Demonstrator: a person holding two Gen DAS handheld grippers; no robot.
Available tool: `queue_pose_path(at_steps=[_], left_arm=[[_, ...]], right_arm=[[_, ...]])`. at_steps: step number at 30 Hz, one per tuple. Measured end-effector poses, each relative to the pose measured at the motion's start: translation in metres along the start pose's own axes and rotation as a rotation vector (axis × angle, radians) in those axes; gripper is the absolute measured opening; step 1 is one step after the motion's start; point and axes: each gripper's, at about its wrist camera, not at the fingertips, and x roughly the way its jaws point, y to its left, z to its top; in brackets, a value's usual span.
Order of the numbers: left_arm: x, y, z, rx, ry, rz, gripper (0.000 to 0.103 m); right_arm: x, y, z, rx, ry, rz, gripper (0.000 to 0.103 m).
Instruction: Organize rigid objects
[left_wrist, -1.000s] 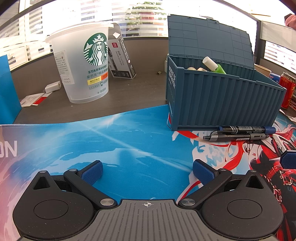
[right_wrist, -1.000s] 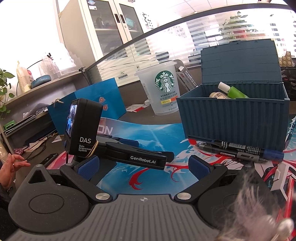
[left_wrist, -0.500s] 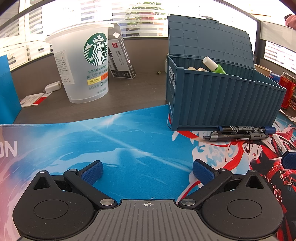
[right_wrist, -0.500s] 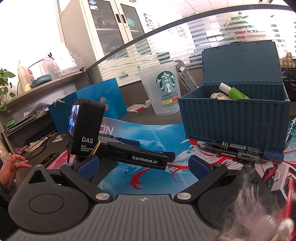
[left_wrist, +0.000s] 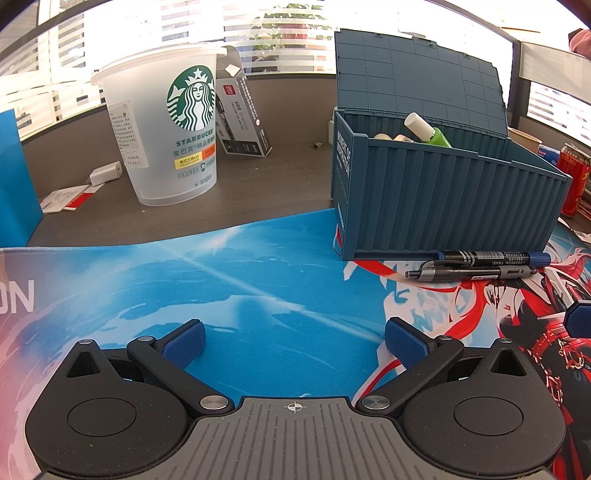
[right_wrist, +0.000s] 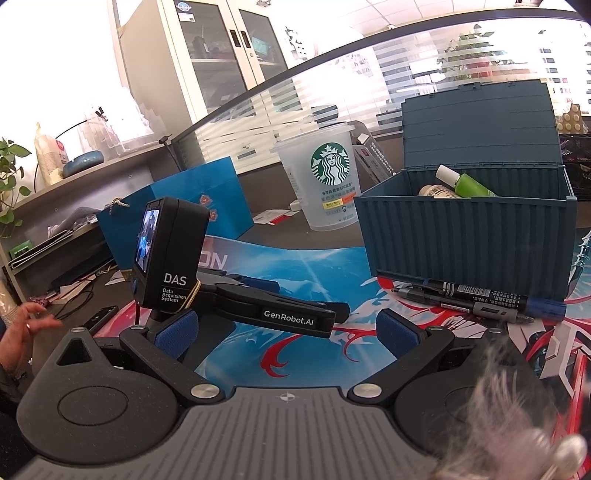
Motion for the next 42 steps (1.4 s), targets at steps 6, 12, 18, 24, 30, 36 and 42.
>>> queue_pose_path(at_steps=[6, 12, 18, 24, 30, 36, 42], left_arm=[[0.000, 0.001, 0.000, 0.000, 0.000, 0.000, 0.103], [0.000, 0.001, 0.000, 0.000, 0.000, 0.000, 0.103], [0.000, 0.001, 0.000, 0.000, 0.000, 0.000, 0.103], [0.000, 0.000, 0.000, 0.000, 0.000, 0.000, 0.103], [0.000, 0.001, 0.000, 0.000, 0.000, 0.000, 0.103], [0.000, 0.000, 0.000, 0.000, 0.000, 0.000, 0.103], [0.000, 0.001, 0.000, 0.000, 0.000, 0.000, 0.103]], right_arm=[[-0.003, -0.006, -0.002, 0.011, -0.021, 0.018, 0.103], [-0.009, -0.017, -0.005, 0.031, -0.042, 0.034, 0.103], [-0.017, -0.030, -0.003, 0.041, -0.061, 0.048, 0.103], [-0.018, -0.040, -0.004, 0.075, -0.066, 0.074, 0.103], [-0.017, -0.038, -0.002, 0.061, -0.071, 0.089, 0.103], [-0.021, -0.037, -0.001, 0.055, -0.080, 0.080, 0.103], [-0.024, -0.036, -0.001, 0.053, -0.085, 0.077, 0.103]])
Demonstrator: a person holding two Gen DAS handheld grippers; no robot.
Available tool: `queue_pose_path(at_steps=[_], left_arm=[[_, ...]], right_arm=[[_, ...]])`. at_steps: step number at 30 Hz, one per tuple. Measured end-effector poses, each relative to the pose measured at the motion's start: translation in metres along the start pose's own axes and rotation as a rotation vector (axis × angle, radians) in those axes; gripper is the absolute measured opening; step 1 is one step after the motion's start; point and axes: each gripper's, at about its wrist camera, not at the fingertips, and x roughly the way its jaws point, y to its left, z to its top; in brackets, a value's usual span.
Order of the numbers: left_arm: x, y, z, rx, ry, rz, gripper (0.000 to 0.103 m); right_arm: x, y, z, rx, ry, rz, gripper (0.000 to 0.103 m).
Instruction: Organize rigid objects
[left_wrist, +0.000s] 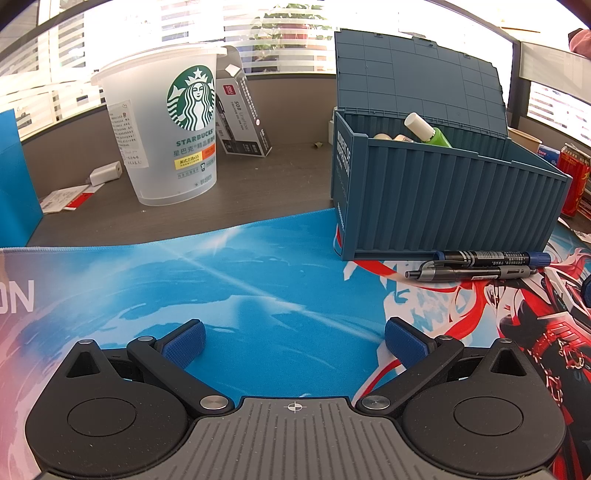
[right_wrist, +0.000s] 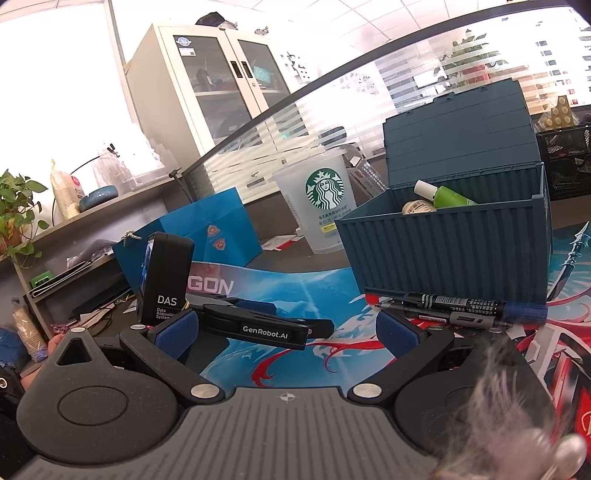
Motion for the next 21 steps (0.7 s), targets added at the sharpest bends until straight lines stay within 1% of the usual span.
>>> queue_pose_path(at_steps=[9, 21], left_arm=[[0.000, -0.001, 0.000, 0.000, 0.000, 0.000, 0.103], [0.000, -0.001, 0.000, 0.000, 0.000, 0.000, 0.103]], right_arm=[[-0.003, 0.002, 0.000, -0.005, -0.008, 0.005, 0.103], [-0.018, -0.008, 0.005, 0.011, -0.038, -0.044, 0.103]])
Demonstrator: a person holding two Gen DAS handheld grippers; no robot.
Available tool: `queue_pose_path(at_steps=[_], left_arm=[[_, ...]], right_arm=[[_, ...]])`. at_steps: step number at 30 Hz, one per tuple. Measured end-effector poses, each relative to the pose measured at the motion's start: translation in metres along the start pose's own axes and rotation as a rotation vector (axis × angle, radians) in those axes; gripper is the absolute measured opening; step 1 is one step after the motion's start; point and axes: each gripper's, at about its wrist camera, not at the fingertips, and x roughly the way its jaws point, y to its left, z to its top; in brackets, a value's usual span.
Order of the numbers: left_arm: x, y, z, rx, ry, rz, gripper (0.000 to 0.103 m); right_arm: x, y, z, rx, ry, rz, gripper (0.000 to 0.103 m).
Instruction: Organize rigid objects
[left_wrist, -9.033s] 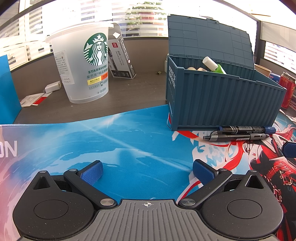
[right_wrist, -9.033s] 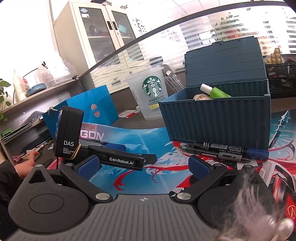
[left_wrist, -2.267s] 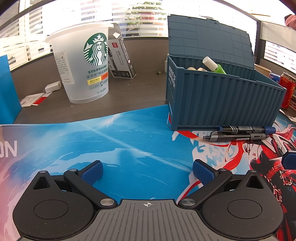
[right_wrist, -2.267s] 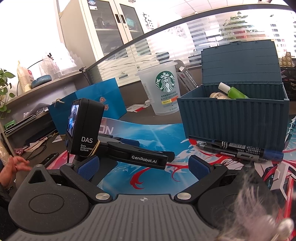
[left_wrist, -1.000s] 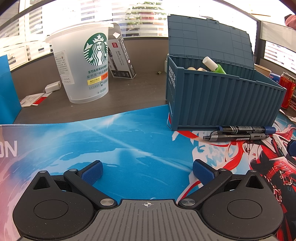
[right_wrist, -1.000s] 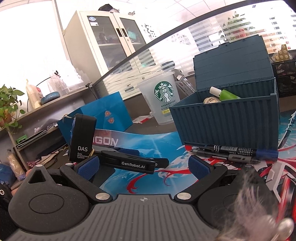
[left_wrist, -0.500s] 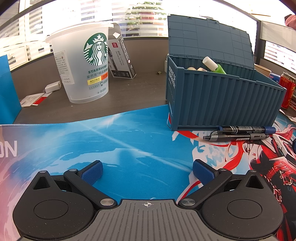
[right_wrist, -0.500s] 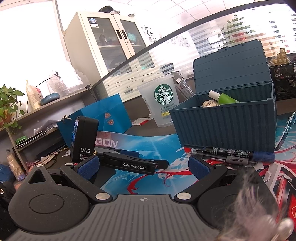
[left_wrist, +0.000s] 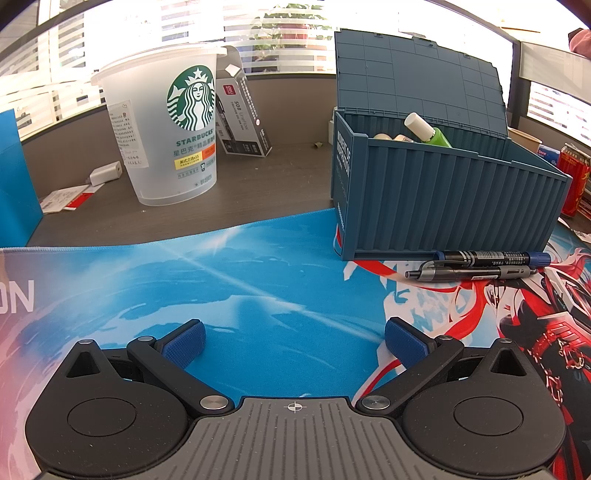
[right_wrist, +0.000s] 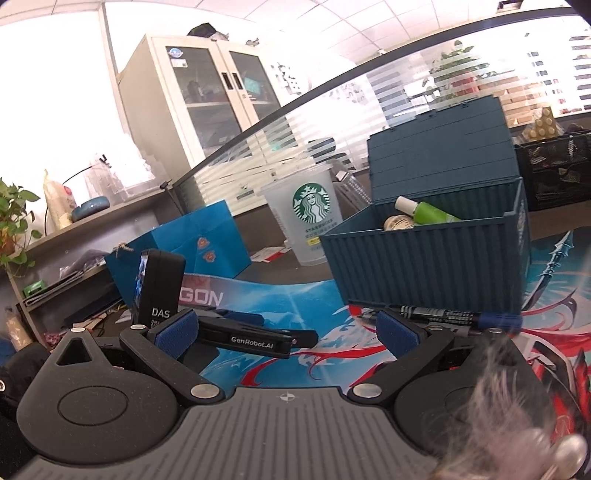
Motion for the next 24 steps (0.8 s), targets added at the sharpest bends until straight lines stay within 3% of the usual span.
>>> queue_pose_path(at_steps=[9, 24], left_arm=[[0.0000, 0.0000, 0.0000, 0.000, 0.000, 0.000, 0.103], [0.0000, 0.0011, -0.0003, 0.000, 0.000, 0.000, 0.103]], right_arm=[[-0.0051, -0.0003, 0.0040, -0.021, 0.008, -0.075, 0.103], [-0.0064, 0.0016, 0.0006, -0.021, 0.011, -0.074, 0.103]])
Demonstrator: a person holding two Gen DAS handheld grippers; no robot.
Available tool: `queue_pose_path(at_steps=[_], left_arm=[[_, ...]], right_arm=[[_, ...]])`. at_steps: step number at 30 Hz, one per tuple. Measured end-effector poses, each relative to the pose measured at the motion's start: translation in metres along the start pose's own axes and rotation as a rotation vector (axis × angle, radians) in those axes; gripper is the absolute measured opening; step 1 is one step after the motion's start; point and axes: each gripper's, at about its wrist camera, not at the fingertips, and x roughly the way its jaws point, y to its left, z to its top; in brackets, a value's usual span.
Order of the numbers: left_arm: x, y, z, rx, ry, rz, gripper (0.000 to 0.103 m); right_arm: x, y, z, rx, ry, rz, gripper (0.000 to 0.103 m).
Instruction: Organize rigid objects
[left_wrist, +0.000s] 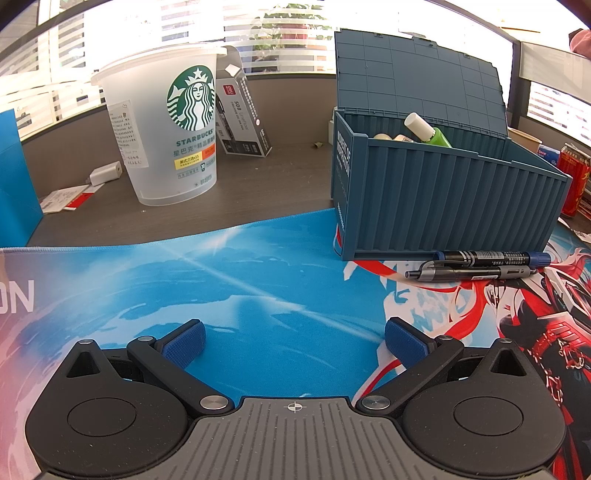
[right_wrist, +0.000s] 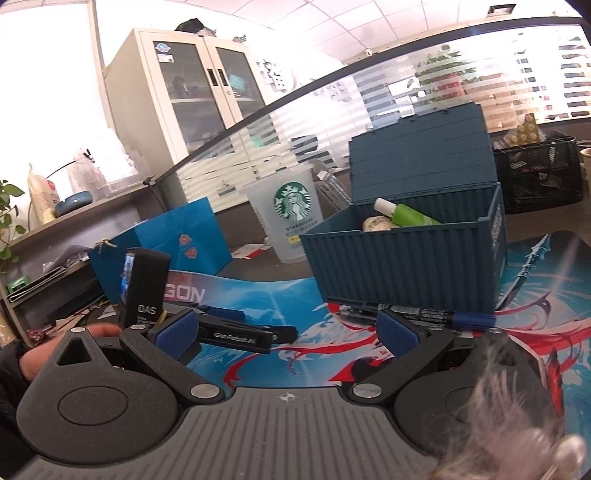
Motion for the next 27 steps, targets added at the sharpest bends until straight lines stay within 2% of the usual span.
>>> queue_pose_path(at_steps=[9, 27], left_arm=[[0.000, -0.003, 0.001, 0.002, 0.000, -0.001, 0.103], [0.002, -0.002, 0.001, 0.003, 0.000, 0.000, 0.103]], right_arm=[[0.002, -0.006, -0.004, 0.027, 0.009, 0.001, 0.103], [0.005, -0.015, -0.004, -0.011, 0.043, -0.040, 0.103]])
